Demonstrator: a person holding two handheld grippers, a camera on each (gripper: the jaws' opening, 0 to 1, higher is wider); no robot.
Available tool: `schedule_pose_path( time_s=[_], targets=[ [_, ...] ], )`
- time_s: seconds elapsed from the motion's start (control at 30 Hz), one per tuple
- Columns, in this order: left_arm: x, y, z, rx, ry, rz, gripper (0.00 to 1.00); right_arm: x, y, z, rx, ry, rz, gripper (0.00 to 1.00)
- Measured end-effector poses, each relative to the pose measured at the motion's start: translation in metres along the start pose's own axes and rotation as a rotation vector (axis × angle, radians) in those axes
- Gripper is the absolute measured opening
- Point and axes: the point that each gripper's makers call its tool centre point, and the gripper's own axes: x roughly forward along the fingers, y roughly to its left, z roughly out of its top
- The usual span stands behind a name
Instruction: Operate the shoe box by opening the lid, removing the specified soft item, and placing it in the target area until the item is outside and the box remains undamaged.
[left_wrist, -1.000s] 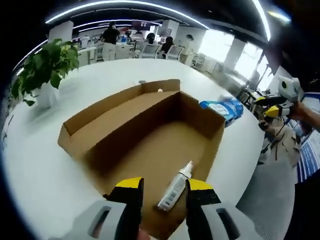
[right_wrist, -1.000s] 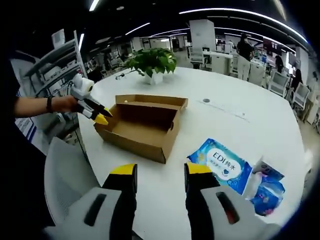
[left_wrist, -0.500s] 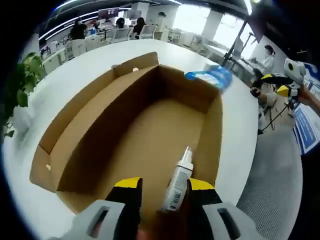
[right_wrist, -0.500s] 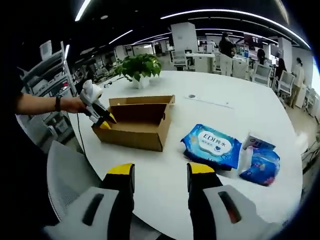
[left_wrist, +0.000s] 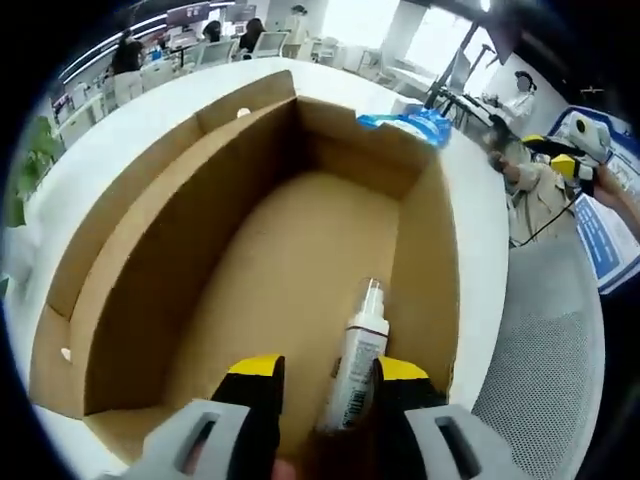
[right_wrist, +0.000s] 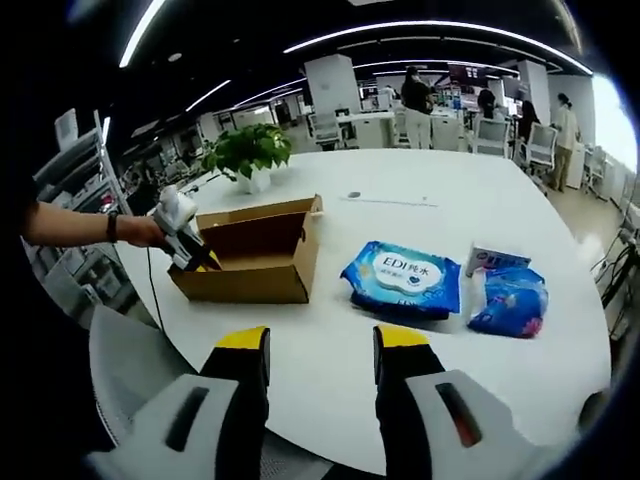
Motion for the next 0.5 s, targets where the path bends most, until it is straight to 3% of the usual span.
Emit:
schedule_pose_path(
  time_s=[0.23,0.5],
  targets=[
    [0.0002,-0.0034,0.002,0.014,0.004,-0.021,0.35,0.0004,0.003,-0.0013,0.01,-0.002,0.0,0.39],
    [0.0068,-0.0094,0.0076,-0.024,-0.01,-0.062,0.35,0.0033,0.0038,0.0018,0.006,0.002,0.005,0.39]
  ],
)
